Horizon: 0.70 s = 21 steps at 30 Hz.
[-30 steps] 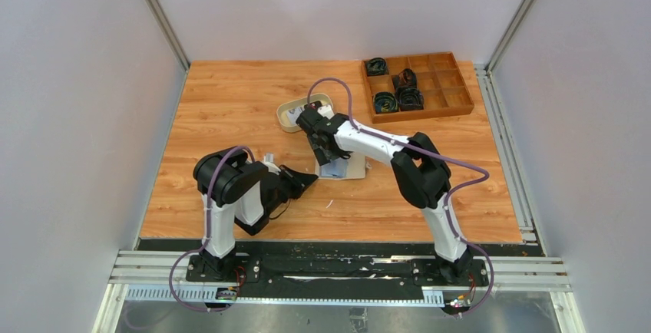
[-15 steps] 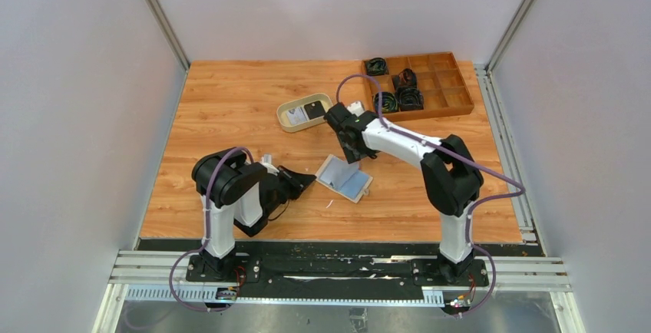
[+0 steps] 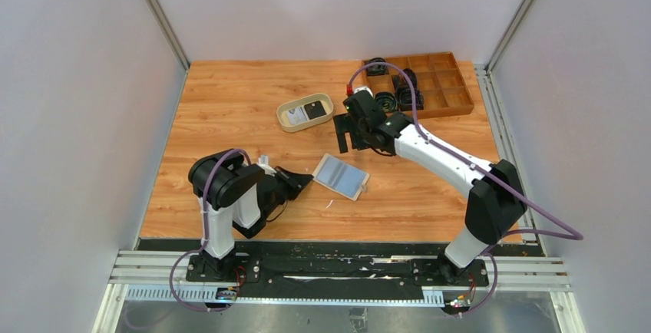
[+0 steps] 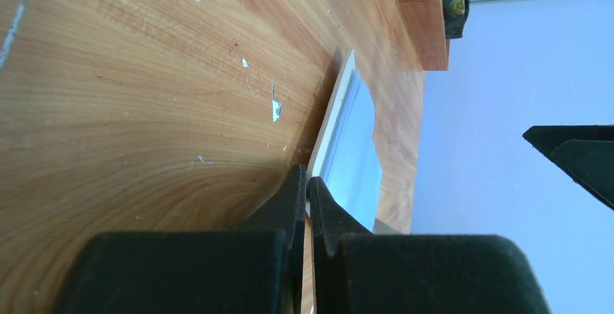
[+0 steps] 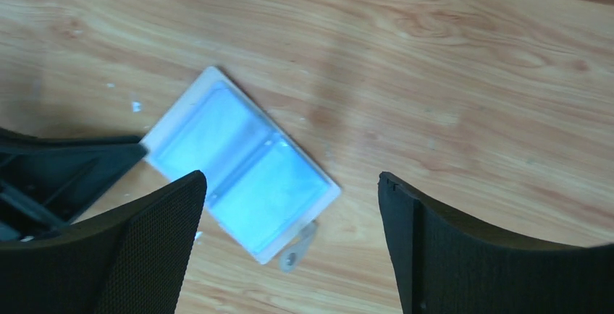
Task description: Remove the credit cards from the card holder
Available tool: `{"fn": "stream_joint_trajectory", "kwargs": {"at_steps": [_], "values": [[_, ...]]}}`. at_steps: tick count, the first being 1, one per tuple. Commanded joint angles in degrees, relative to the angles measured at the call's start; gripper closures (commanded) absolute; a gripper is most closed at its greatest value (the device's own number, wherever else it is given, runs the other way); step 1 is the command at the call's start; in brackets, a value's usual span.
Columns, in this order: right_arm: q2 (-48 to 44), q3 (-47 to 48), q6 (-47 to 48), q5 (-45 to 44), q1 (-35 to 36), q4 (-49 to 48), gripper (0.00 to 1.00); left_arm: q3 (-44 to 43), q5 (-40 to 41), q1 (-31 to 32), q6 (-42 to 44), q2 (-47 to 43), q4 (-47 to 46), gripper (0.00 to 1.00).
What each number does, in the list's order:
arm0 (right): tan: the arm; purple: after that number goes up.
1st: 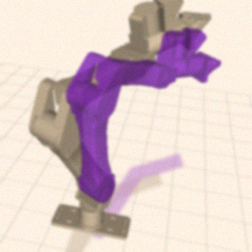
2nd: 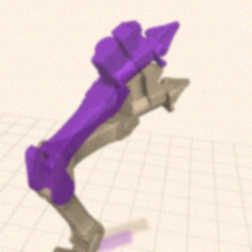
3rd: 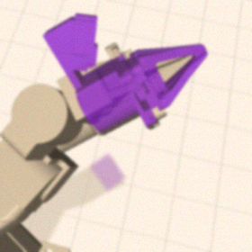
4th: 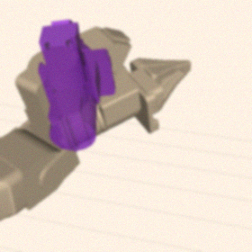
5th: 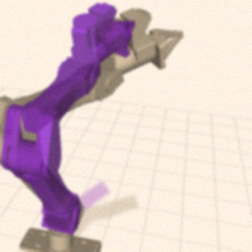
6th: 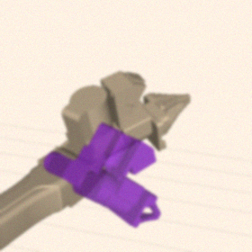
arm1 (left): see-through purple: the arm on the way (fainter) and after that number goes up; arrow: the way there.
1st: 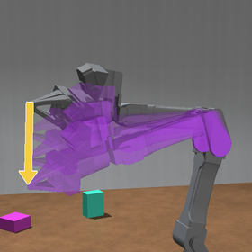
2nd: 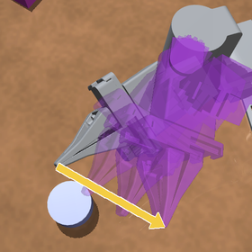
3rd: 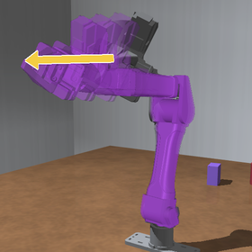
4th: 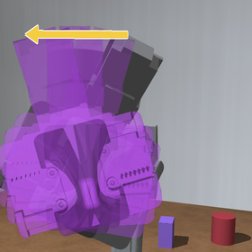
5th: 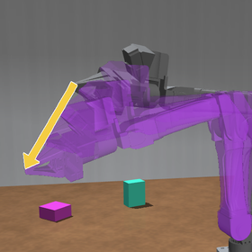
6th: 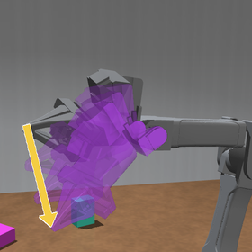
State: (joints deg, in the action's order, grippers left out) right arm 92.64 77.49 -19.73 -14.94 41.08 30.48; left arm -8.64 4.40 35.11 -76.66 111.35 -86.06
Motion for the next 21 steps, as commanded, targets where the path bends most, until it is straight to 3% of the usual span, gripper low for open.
{"fn": "stream_joint_trajectory", "kwargs": {"at_steps": [1,12,21], "values": [[1.8,0.05,-5.71,7.97,-0.35,-3.56,0.09,0.76,2.91,0.31,1.43,-1.46,-1.68,1.0],[21.29,16.86,-7.82,1.92,5.87,7.97,0.11,0.9,4.67,0.41,1.08,-1.74,-1.74,1.0],[26.37,18.21,-6.78,-0.71,8.68,11.0,0.11,0.43,5.64,0.41,0.86,-0.85,-1.83,1.0]]}}
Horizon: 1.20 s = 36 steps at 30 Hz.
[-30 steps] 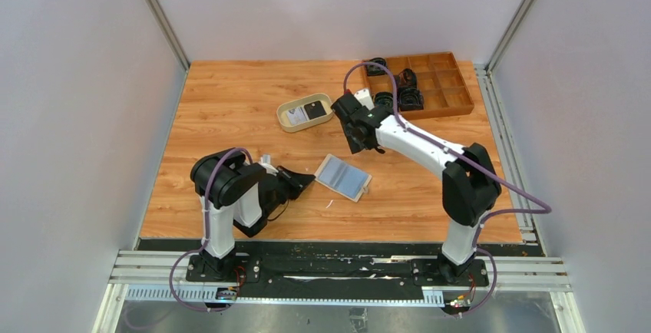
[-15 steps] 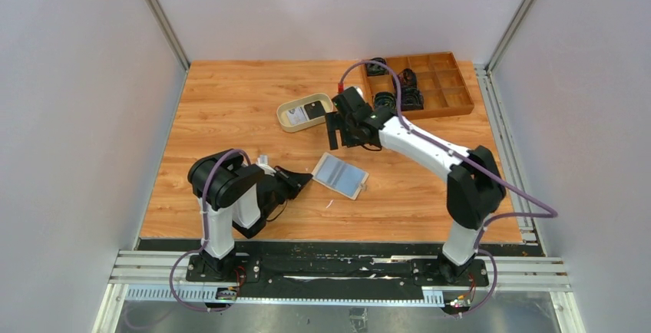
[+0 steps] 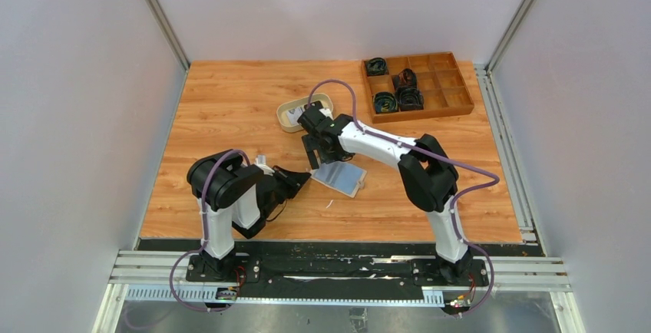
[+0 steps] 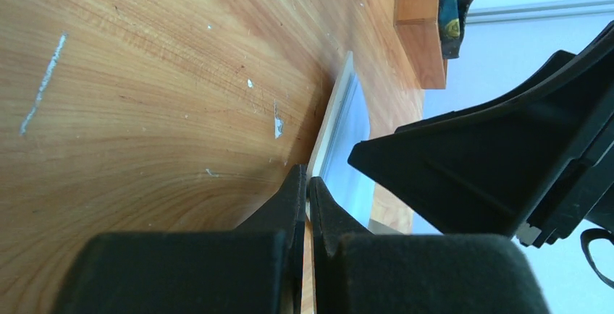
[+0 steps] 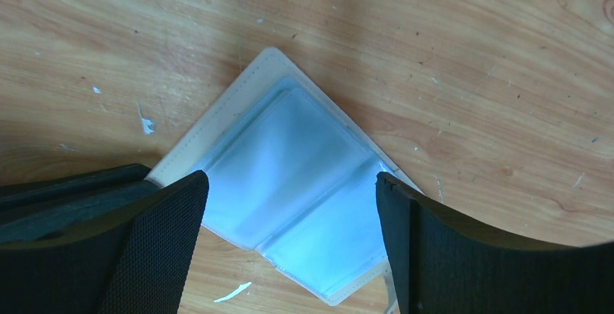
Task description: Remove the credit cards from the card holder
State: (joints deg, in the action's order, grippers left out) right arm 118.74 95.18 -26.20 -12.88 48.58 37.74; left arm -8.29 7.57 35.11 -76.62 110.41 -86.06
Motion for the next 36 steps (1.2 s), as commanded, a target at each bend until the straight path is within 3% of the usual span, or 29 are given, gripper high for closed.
{"fn": "stream_joint_trajectory", "kwargs": {"at_steps": [1,17,31,36], "values": [[0.04,-0.14,-0.33,-2.99,1.43,3.75,0.11,0.12,2.56,0.41,0.85,0.21,-1.84,1.0],[-0.06,-5.65,0.05,-4.24,2.84,3.49,0.11,-0.42,3.03,0.42,1.03,1.4,-1.83,1.0],[-5.73,-13.07,1.55,-9.49,2.84,5.61,0.1,0.36,4.65,0.39,1.2,0.49,-1.92,1.0],[-13.63,-20.96,-0.31,-3.86,0.82,-2.23,0.1,1.14,5.94,0.36,1.38,-0.43,-2.09,1.0]]}}
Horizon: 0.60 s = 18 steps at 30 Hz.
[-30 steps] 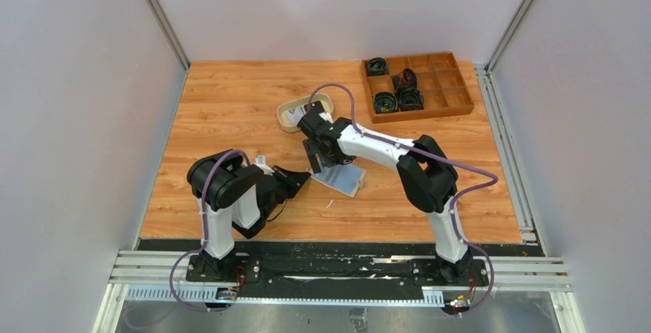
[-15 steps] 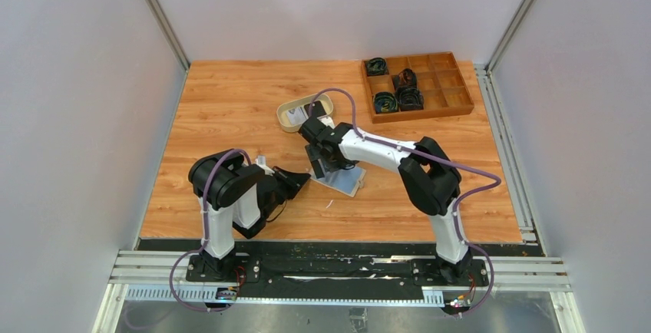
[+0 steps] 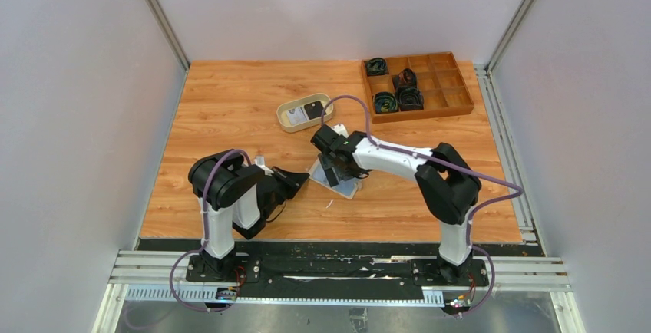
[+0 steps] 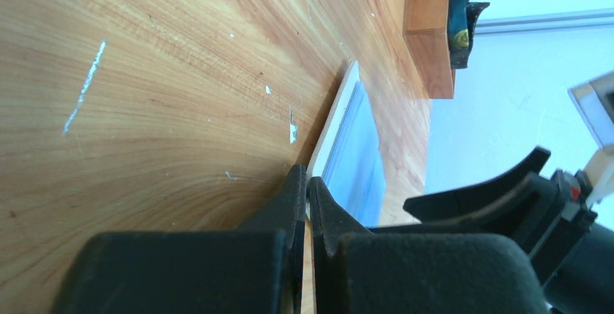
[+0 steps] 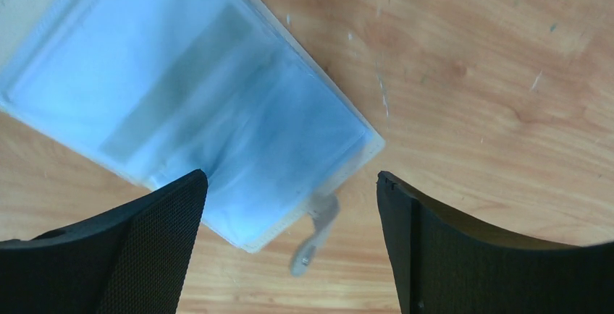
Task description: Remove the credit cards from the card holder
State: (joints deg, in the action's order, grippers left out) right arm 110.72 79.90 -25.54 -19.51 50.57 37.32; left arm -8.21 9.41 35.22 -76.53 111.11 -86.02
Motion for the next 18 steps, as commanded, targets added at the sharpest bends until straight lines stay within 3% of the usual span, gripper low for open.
{"fn": "stream_joint_trajectory", "kwargs": {"at_steps": [1,11,14,18], "values": [[-6.69,-7.1,-2.29,4.63,-2.35,-3.88,0.1,1.22,4.19,0.31,1.3,-1.28,-2.14,1.0],[-11.2,-17.41,-8.52,13.37,-5.25,-13.73,0.13,2.17,4.91,0.27,1.39,-2.06,-2.15,1.0],[-11.59,-19.33,-9.28,14.44,-5.52,-15.04,0.2,2.15,4.88,0.27,1.29,-1.95,-2.14,1.0],[-12.03,-20.22,-9.89,14.52,-5.64,-15.17,0.38,2.47,5.0,0.22,1.34,-2.08,-2.14,1.0]]}}
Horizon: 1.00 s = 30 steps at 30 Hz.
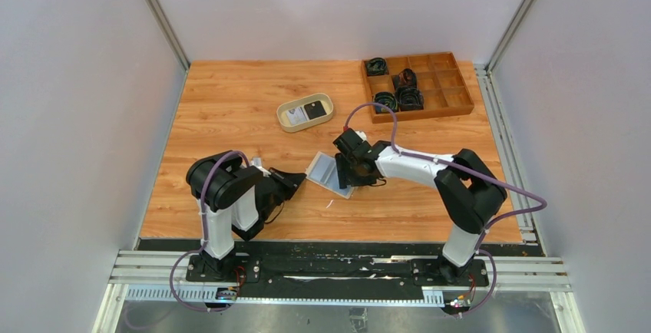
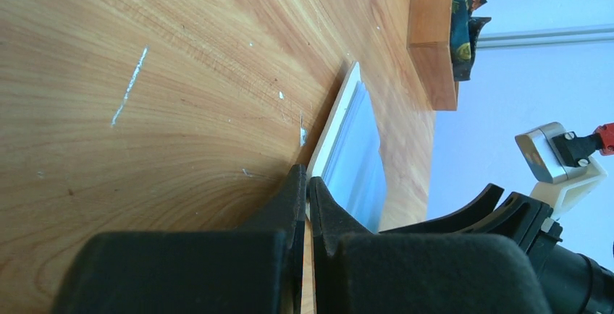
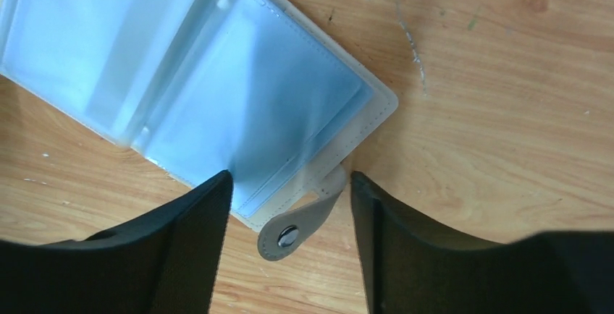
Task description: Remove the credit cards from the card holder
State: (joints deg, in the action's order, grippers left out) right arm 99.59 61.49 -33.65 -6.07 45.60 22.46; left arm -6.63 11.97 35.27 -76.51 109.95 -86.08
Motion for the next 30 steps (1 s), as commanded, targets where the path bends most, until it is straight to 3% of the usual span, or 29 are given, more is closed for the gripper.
{"fn": "stream_joint_trajectory", "kwargs": {"at_steps": [1,7,9,14,15,18,21,30], "values": [[-1.2,-2.08,-1.98,0.95,-0.61,-0.2,0.44,0.92,2.52,0.19,1.36,-0.96,-2.07,1.0],[-1.69,-3.12,-2.34,-0.27,-0.96,0.75,0.82,1.01,2.33,0.27,1.44,-0.84,-2.07,1.0],[-1.72,-3.22,-2.35,-0.65,-1.26,0.83,0.98,0.94,2.0,0.16,1.54,-0.67,-2.07,1.0],[-2.11,-2.43,1.83,-1.52,-3.03,0.53,1.0,-0.1,-0.76,0.15,2.78,-0.1,-2.07,1.0],[-2.08,-2.17,3.5,-0.97,-3.5,0.27,1.0,-0.48,-1.71,0.15,3.12,-0.07,-2.07,0.96],[-2.13,-2.08,9.01,1.44,-6.38,-2.06,1.0,-1.24,-3.59,0.16,4.11,-0.28,-2.03,0.68],[-1.99,-2.14,14.09,7.02,-9.7,-4.31,1.0,-1.37,-4.24,0.07,4.68,-0.53,-1.94,0.53],[-0.86,-0.42,23.35,20.11,-12.95,-8.73,1.0,-4.38,-7.42,-0.01,2.84,2.8,-2.07,0.53]]}}
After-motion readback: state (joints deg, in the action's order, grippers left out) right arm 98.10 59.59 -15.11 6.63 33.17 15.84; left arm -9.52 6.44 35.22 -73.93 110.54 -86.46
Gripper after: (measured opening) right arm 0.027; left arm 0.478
